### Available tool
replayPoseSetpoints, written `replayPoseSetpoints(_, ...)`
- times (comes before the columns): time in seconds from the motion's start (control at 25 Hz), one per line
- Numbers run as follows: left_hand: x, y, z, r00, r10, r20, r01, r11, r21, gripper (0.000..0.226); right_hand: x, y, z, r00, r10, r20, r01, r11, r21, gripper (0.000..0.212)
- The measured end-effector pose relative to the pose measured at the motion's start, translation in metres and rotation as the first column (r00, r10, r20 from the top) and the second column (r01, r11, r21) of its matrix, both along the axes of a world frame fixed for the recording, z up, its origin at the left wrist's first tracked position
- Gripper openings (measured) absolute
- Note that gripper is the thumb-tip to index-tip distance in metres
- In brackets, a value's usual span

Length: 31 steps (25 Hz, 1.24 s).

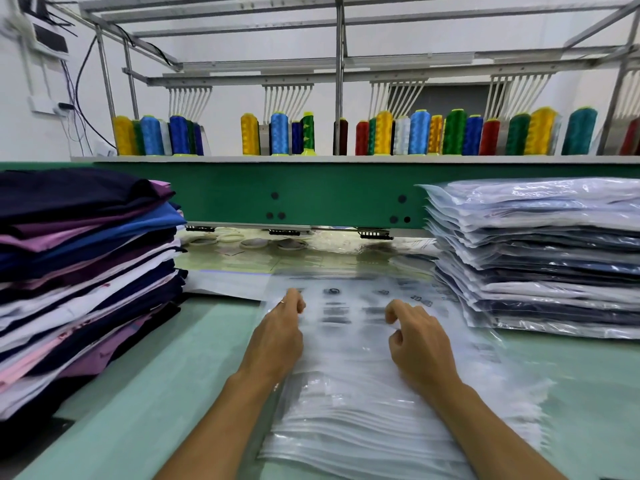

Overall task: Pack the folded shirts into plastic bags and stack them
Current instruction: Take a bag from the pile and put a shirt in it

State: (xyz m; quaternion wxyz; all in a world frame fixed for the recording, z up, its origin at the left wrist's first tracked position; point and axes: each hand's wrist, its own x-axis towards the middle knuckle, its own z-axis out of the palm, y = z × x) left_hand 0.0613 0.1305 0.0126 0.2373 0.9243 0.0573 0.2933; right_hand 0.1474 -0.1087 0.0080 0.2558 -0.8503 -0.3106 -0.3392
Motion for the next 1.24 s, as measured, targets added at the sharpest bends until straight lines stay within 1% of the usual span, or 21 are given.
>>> replayPoseSetpoints(0.04, -0.001, 0.000, -0.003, 0.999, -0.002, -0.053, 0.002, 1.000, -0.004, 0.046, 0.000, 0.000, -0.001, 0.997, 0.020, -0.071, -0.022, 0.999, -0.026, 0.032)
replayPoseSetpoints(0.12, -0.001, 0.003, -0.012, 0.971, -0.031, -0.235, 0.050, 0.996, 0.072, 0.041, 0.003, -0.001, -0.005, 0.969, 0.038, -0.245, -0.068, 0.991, -0.114, 0.013)
replayPoseSetpoints(0.16, -0.001, 0.004, -0.015, 0.948, -0.045, -0.316, 0.077, 0.993, 0.090, 0.040, 0.005, -0.001, -0.006, 0.951, 0.026, -0.309, -0.081, 0.983, -0.166, 0.012)
replayPoseSetpoints(0.2, 0.001, 0.004, -0.018, 0.925, -0.053, -0.376, 0.094, 0.991, 0.092, 0.043, 0.008, 0.000, -0.008, 0.938, 0.016, -0.345, -0.093, 0.974, -0.208, 0.021)
replayPoseSetpoints(0.24, 0.002, 0.005, -0.020, 0.908, -0.049, -0.417, 0.097, 0.991, 0.095, 0.048, 0.010, 0.001, -0.008, 0.931, 0.015, -0.365, -0.101, 0.971, -0.218, 0.029)
replayPoseSetpoints(0.32, 0.006, 0.003, -0.023, 0.888, -0.018, -0.459, 0.083, 0.989, 0.122, 0.058, 0.011, 0.002, -0.007, 0.934, 0.038, -0.356, -0.111, 0.976, -0.188, 0.039)
replayPoseSetpoints(0.36, 0.006, 0.001, -0.024, 0.885, -0.004, -0.465, 0.073, 0.989, 0.130, 0.062, 0.011, 0.002, -0.008, 0.936, 0.042, -0.349, -0.113, 0.976, -0.184, 0.040)
replayPoseSetpoints(0.44, 0.005, -0.003, -0.024, 0.889, 0.005, -0.457, 0.061, 0.990, 0.129, 0.066, 0.011, 0.003, -0.009, 0.939, 0.005, -0.343, -0.085, 0.972, -0.221, 0.034)
replayPoseSetpoints(0.52, 0.001, -0.005, -0.022, 0.890, -0.022, -0.456, 0.081, 0.990, 0.111, 0.069, 0.013, 0.009, -0.005, 0.922, -0.098, -0.374, -0.013, 0.959, -0.284, 0.025)
replayPoseSetpoints(0.64, -0.006, 0.001, -0.006, 0.894, -0.064, -0.444, 0.082, 0.996, 0.022, 0.071, 0.011, 0.032, 0.016, 0.899, -0.230, -0.373, 0.079, 0.922, -0.378, 0.013)
replayPoseSetpoints(0.68, -0.008, 0.005, 0.003, 0.902, -0.049, -0.429, 0.062, 0.998, 0.016, 0.069, 0.009, 0.042, 0.025, 0.905, -0.238, -0.353, 0.101, 0.925, -0.365, 0.011)
replayPoseSetpoints(0.72, -0.012, 0.011, 0.014, 0.914, -0.022, -0.406, 0.043, 0.998, 0.042, 0.066, 0.007, 0.054, 0.034, 0.917, -0.226, -0.330, 0.112, 0.937, -0.330, 0.009)
replayPoseSetpoints(0.8, -0.017, 0.023, 0.040, 0.940, 0.041, -0.337, 0.009, 0.990, 0.144, 0.055, 0.001, 0.080, 0.051, 0.932, -0.168, -0.321, 0.093, 0.967, -0.236, 0.007)
replayPoseSetpoints(0.92, -0.035, 0.054, 0.095, 0.962, 0.164, -0.217, -0.102, 0.957, 0.271, 0.040, -0.014, 0.131, 0.082, 0.931, -0.034, -0.363, -0.006, 0.994, -0.109, 0.007)
replayPoseSetpoints(1.0, -0.052, 0.080, 0.137, 0.955, 0.266, -0.132, -0.201, 0.907, 0.370, 0.040, -0.028, 0.170, 0.107, 0.916, 0.080, -0.394, -0.092, 0.996, -0.012, 0.005)
replayPoseSetpoints(1.12, -0.083, 0.120, 0.193, 0.901, 0.434, -0.019, -0.361, 0.772, 0.524, 0.036, -0.054, 0.228, 0.144, 0.831, 0.319, -0.455, -0.254, 0.946, 0.201, 0.005)
replayPoseSetpoints(1.24, -0.118, 0.161, 0.237, 0.796, 0.604, -0.022, -0.471, 0.643, 0.604, 0.033, -0.084, 0.282, 0.175, 0.697, 0.547, -0.464, -0.405, 0.834, 0.375, 0.010)
